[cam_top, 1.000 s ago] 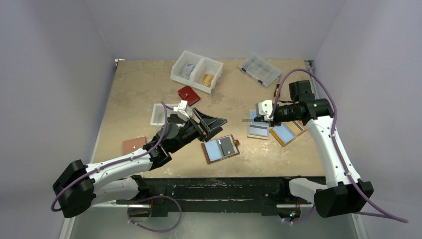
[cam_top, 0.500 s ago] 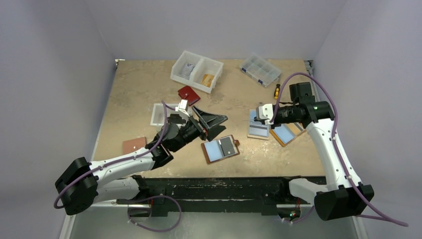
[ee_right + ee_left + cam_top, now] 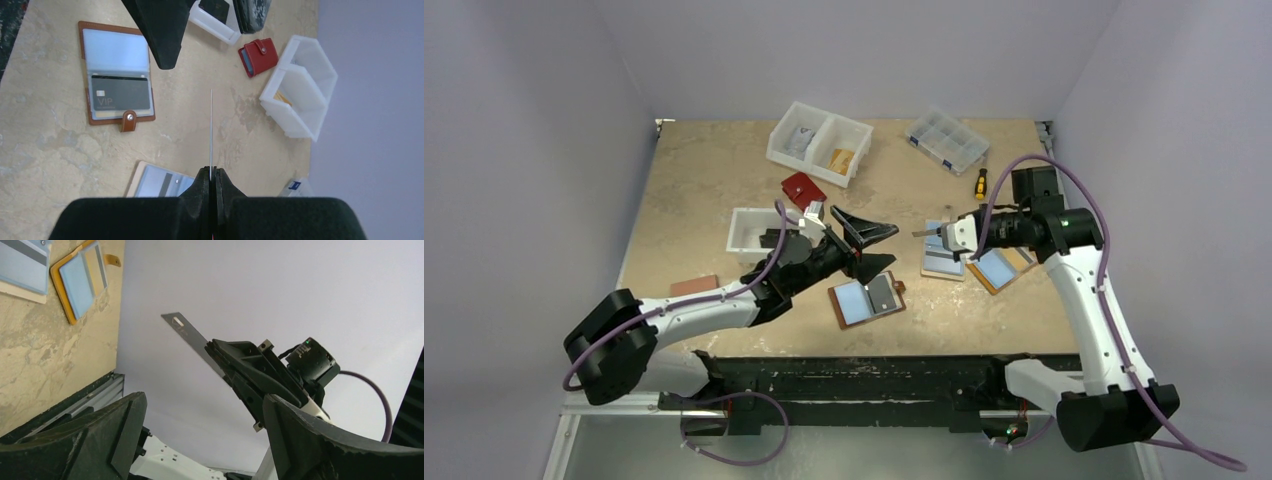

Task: Take the credit cards out of the card holder
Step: Place the credit card in the storage box.

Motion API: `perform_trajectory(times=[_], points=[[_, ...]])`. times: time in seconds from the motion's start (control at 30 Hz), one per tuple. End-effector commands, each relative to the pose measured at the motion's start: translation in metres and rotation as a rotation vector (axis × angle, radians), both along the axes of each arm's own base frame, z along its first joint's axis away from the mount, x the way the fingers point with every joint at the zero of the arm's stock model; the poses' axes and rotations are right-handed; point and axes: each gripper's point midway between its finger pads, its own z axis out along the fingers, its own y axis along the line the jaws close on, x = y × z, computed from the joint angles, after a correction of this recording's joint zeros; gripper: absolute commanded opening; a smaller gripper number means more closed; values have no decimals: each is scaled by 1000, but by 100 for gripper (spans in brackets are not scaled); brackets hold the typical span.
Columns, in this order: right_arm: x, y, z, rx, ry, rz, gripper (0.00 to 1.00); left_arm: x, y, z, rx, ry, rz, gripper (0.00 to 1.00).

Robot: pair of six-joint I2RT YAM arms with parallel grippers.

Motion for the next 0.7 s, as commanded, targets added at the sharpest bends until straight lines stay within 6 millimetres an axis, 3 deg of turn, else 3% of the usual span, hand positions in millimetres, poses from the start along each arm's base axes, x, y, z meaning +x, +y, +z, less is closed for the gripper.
perform_trajectory(times=[0.0,0.17,0.43,0.67], points=[[-8,10,23,23,-144,104,0,12,-5,31,-106,25,35,90],[-14,19,26,60,-188,157,0,12,-18,29,-118,47,12,82],[-21,34,21,79,-252,194,0,12,-20,26,-137,60,15,63],[-18,33,14,60,-285,171,0,9,-25,23,-147,63,0,45]])
